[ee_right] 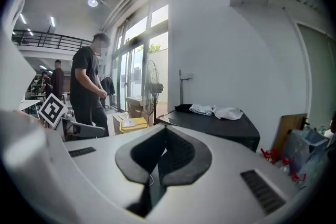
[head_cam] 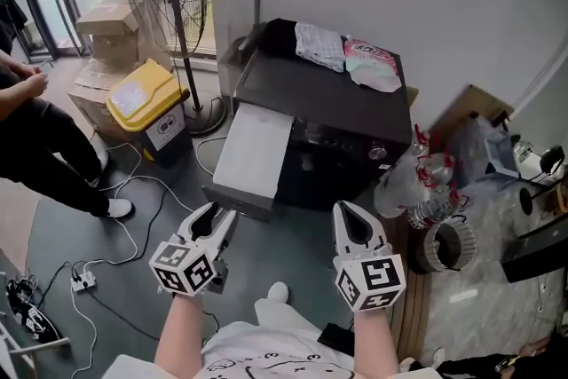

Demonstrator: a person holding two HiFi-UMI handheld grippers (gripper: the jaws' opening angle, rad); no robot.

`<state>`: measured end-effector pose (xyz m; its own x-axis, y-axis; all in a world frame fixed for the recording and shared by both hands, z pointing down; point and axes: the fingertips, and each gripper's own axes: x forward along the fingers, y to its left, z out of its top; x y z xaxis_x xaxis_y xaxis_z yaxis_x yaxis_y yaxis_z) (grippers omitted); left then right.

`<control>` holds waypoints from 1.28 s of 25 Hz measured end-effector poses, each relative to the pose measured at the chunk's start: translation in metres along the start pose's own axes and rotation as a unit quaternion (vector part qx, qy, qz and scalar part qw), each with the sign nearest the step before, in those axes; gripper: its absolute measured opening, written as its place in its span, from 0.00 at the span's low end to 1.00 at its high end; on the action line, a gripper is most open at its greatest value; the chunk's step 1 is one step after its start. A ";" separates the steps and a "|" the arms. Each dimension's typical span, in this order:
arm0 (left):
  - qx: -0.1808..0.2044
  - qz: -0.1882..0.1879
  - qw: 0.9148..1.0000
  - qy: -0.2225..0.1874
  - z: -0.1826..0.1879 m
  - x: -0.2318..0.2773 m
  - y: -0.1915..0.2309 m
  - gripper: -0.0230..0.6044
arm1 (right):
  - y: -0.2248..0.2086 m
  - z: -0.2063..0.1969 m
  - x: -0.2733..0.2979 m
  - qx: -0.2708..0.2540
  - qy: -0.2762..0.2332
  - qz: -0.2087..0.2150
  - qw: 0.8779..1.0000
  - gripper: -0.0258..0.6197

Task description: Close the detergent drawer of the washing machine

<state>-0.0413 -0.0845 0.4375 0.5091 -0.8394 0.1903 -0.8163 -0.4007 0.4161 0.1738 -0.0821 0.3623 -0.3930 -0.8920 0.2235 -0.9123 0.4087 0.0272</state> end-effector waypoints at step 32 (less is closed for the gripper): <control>-0.305 -0.091 0.948 0.006 -0.143 0.060 0.084 0.44 | 0.026 -0.104 0.059 0.047 0.118 0.019 0.992 0.03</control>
<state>-0.0405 -0.1161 0.6108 0.6319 -0.7715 0.0740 -0.4069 -0.2489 0.8789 0.1390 -0.1037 0.4773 -0.3986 -0.8021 0.4447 -0.9088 0.4106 -0.0740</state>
